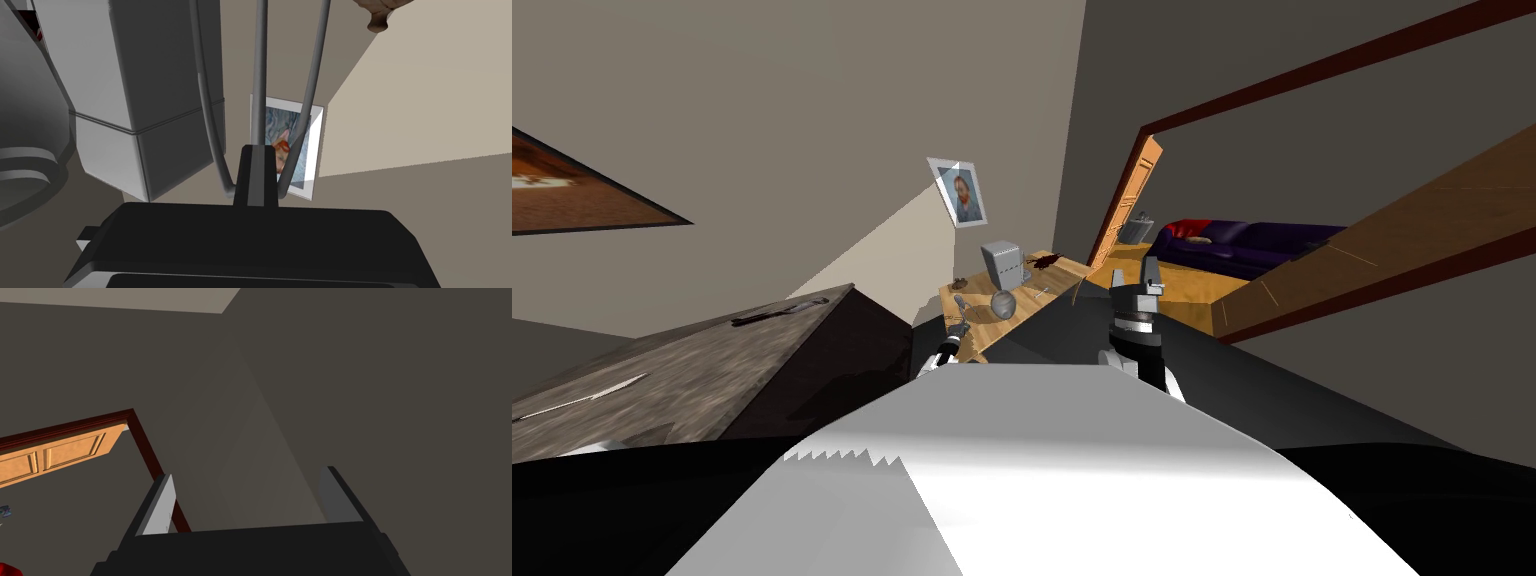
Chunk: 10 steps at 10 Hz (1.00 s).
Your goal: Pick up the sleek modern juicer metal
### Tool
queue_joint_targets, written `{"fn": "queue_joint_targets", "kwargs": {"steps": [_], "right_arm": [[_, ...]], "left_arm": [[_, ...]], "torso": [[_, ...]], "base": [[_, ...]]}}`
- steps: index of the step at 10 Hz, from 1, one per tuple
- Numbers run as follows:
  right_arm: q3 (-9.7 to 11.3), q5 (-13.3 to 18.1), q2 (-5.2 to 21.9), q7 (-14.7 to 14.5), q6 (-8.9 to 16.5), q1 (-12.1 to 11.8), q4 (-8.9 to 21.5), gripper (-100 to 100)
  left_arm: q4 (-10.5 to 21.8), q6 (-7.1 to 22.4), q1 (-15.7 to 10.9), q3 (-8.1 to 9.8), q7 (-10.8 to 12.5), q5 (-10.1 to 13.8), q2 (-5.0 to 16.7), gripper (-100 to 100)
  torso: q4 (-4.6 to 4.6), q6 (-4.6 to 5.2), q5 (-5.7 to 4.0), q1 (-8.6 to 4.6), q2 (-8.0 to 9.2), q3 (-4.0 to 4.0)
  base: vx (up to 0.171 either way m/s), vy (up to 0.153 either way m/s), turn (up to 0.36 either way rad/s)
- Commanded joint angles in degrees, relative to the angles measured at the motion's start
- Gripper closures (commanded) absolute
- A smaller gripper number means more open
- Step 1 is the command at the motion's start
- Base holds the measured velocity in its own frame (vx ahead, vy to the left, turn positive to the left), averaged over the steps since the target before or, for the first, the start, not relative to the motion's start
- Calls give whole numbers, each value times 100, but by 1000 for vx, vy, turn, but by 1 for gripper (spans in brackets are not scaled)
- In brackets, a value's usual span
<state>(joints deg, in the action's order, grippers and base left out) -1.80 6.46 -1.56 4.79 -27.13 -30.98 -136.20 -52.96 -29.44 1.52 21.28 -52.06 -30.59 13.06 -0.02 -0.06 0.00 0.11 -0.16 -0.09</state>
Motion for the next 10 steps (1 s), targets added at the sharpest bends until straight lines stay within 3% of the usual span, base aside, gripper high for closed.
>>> {"fn": "queue_joint_targets", "kwargs": {"steps": [1,10], "right_arm": [[0,0,0,0,0,0,0,0],[0,0,0,0,0,1,0,0]], "left_arm": [[27,113,-90,-127,162,-9,131,-100],[207,798,-631,-891,1148,-52,914,-100]], "torso": [[0,0,0,0,0,0],[6,0,5,26,22,13]], "base": [[-43,14,-114],[-90,35,-105]]}}
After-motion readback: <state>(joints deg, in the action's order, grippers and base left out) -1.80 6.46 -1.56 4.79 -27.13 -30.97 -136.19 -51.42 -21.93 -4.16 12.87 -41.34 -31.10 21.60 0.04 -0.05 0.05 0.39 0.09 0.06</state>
